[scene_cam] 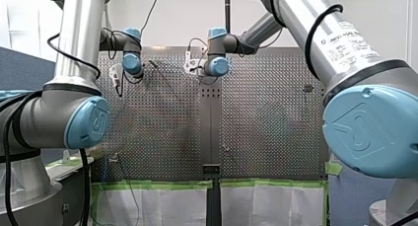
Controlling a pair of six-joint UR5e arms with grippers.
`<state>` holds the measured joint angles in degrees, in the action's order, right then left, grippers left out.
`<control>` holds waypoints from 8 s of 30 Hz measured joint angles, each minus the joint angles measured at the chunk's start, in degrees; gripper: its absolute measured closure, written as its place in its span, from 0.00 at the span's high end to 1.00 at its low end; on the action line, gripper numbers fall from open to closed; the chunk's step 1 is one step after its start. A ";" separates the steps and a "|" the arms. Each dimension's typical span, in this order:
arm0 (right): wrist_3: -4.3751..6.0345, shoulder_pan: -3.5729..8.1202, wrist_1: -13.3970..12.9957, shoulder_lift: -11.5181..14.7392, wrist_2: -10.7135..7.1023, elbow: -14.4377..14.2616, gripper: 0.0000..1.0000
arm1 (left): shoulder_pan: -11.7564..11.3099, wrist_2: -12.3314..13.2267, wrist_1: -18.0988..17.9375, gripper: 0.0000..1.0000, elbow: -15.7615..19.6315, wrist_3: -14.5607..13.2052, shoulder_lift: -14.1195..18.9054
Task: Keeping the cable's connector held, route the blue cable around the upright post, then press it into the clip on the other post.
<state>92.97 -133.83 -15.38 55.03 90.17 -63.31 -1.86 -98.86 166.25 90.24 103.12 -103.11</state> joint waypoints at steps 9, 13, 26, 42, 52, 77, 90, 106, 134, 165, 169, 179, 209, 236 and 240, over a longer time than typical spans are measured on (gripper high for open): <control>-0.55 -0.03 0.09 -1.91 -0.05 -1.47 0.00 | 0.59 -0.97 0.28 0.22 0.00 4.24 -0.43; -0.82 -0.06 0.11 -3.53 -0.03 -1.65 0.00 | 0.91 -0.30 -0.03 0.36 0.00 5.94 -0.75; -1.30 0.53 -0.21 -6.74 0.79 -3.43 0.00 | 1.19 3.66 -0.09 0.99 0.01 9.33 -3.79; -2.77 1.10 -1.03 -11.21 2.56 -6.20 0.00 | 1.31 2.27 1.17 0.99 0.00 9.28 -5.07; -3.45 1.01 -1.22 -16.63 3.96 -6.40 0.00 | 1.11 2.34 0.07 0.99 0.00 9.59 -5.04; -2.12 1.50 -8.37 -26.30 7.23 -10.32 0.00 | 0.95 2.66 -0.72 0.99 0.00 9.72 -5.05; -2.02 2.49 -11.51 -31.07 7.93 -11.04 0.00 | 0.92 2.67 -0.73 0.99 0.00 9.76 -5.06; -0.39 5.12 -19.40 -32.26 8.53 -16.33 0.00 | 0.77 2.59 -0.72 0.99 -0.01 9.78 -5.05; -0.81 8.50 -35.93 -31.56 10.52 -27.31 0.00 | 0.49 2.56 -0.67 0.99 0.01 10.47 -5.06; -1.40 9.27 -47.83 -15.14 10.43 -44.56 0.00 | 1.22 1.85 0.93 0.99 0.00 14.57 -5.04; -1.37 9.38 -47.76 -14.88 10.32 -45.82 0.00 | 1.36 1.79 1.40 0.99 0.01 16.83 -5.03; -1.53 9.41 -47.89 -14.89 10.21 -46.15 0.00 | 0.36 3.80 0.85 0.99 2.18 22.05 -5.03; -1.81 9.42 -48.32 -14.97 10.13 -46.17 0.00 | -4.07 10.29 -14.99 0.99 17.04 39.10 0.16; -1.61 9.42 -48.28 -14.98 10.03 -46.17 0.00 | -4.97 13.59 -20.45 0.99 22.96 54.26 6.01; -1.56 9.42 -48.33 -14.98 10.04 -46.16 0.00 | -5.09 13.57 -19.68 0.99 23.42 54.30 7.23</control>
<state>91.41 -124.41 -63.71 40.05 100.21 -109.48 -6.95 -85.28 146.58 113.66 157.42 -95.88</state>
